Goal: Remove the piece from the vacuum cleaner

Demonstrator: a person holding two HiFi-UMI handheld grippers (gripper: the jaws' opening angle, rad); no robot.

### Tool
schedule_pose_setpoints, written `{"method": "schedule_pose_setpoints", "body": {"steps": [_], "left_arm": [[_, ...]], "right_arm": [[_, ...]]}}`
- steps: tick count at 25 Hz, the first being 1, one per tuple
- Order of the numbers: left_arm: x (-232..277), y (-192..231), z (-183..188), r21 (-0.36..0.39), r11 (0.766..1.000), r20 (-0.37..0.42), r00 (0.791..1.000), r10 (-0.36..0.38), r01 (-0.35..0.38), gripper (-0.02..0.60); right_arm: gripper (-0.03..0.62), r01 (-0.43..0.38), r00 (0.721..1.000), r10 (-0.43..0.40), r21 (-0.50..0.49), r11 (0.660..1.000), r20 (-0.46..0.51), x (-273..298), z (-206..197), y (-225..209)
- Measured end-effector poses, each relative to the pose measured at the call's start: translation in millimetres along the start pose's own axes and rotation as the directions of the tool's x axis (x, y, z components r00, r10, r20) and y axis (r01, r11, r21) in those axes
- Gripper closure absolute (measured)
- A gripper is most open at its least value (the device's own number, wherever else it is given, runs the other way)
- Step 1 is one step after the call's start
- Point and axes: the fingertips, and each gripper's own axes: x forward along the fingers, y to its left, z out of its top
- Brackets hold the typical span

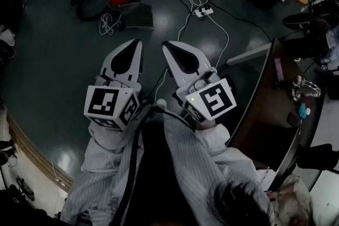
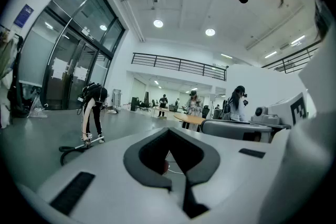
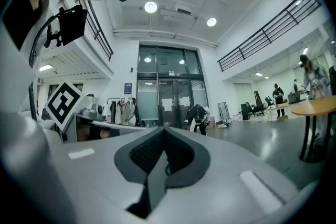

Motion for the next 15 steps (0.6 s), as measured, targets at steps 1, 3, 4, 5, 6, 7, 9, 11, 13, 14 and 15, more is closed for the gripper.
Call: {"method": "schedule_pose_setpoints", "body": {"steps": [1,3,4,5,6,7,9,11,13,14,15], "left_arm": [[0,-1,1,0.0,1.0,-0.003,1.0,0.0,0.0,0.577],[1,-4,1,0.0,1.0,-0.007,1.0,0.001,-0.001,0.577],[2,-6,0,0.0,1.0,-0.005,1.0,0.001,-0.001,0.577],[3,-8,-1,0.002,1.0,-0.004,1.0,0.001,-0.001,0.577],[3,-10,-2,0.003,1.0,-0.003,1.0,0.001,-0.001,0.577],[4,-12,-3,0.004,1.0,-0.002,1.0,0.003,-0.003,0.577],[5,-15,-5,0.004,1.0,-0.005,1.0,0.01,-0.01,0.577],[6,-12,-8,0.004,1.0,-0.011,0.999,0.03,-0.03,0.577],[7,-6,-13,0.001,0.998,-0.018,0.998,0.057,-0.057,0.577],[8,-2,-15,-0.002,0.998,-0.023,0.997,0.068,-0.069,0.577],[10,4,-18,-0.006,0.997,-0.029,0.996,0.079,-0.08,0.577]], "right_arm": [[0.594,0.001,1.0,-0.001,-0.001,1.0,0.0,-1,1,-1],[0.594,0.001,1.0,-0.001,-0.002,1.0,-0.001,-3,1,-3],[0.594,0.001,1.0,-0.001,-0.004,1.0,-0.002,-4,1,-4],[0.594,0.0,1.0,0.0,-0.005,1.0,-0.002,-6,1,-5],[0.594,-0.001,1.0,0.001,-0.006,1.0,-0.002,-9,0,-6],[0.594,-0.002,1.0,0.002,-0.006,1.0,-0.002,-11,0,-7],[0.594,-0.005,1.0,0.005,-0.005,1.0,0.0,-14,0,-10],[0.592,-0.008,1.0,0.008,0.002,1.0,0.004,-14,-2,-13],[0.592,-0.012,1.0,0.012,0.016,1.0,-0.002,-12,-6,-17],[0.592,-0.014,1.0,0.014,0.025,1.0,-0.007,-9,-10,-20],[0.592,-0.015,1.0,0.015,0.034,0.999,-0.013,-4,-15,-24]]}}
